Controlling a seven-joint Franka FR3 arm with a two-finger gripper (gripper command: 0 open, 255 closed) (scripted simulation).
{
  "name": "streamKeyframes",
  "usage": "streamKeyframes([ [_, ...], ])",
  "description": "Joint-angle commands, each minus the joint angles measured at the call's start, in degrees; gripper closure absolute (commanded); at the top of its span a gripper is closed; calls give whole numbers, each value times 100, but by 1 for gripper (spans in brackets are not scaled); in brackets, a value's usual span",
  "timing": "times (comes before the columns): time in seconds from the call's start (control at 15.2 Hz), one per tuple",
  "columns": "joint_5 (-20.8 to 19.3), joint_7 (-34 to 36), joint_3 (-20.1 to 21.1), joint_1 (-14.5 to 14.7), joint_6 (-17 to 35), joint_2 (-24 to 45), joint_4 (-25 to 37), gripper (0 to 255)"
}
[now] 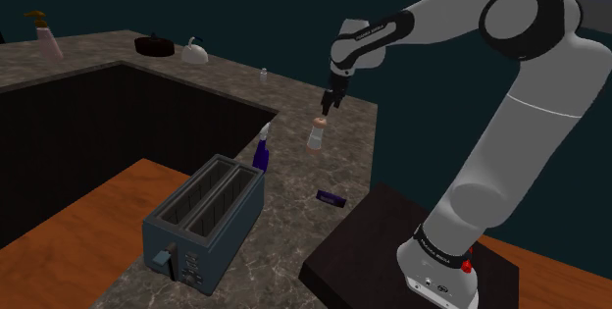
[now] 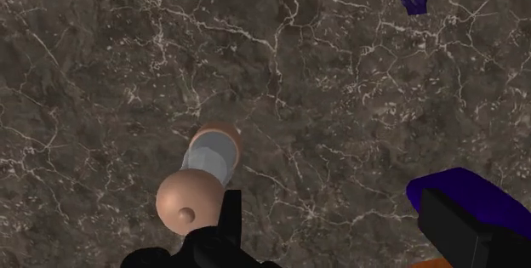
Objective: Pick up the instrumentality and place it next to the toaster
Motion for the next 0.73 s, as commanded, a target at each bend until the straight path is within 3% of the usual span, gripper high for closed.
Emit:
streamKeyframes([
  [0.0,89,-130,-31,-52,164,380,236,0],
  [0.66,592,-719,22,-534,488,2569,2195,0],
])
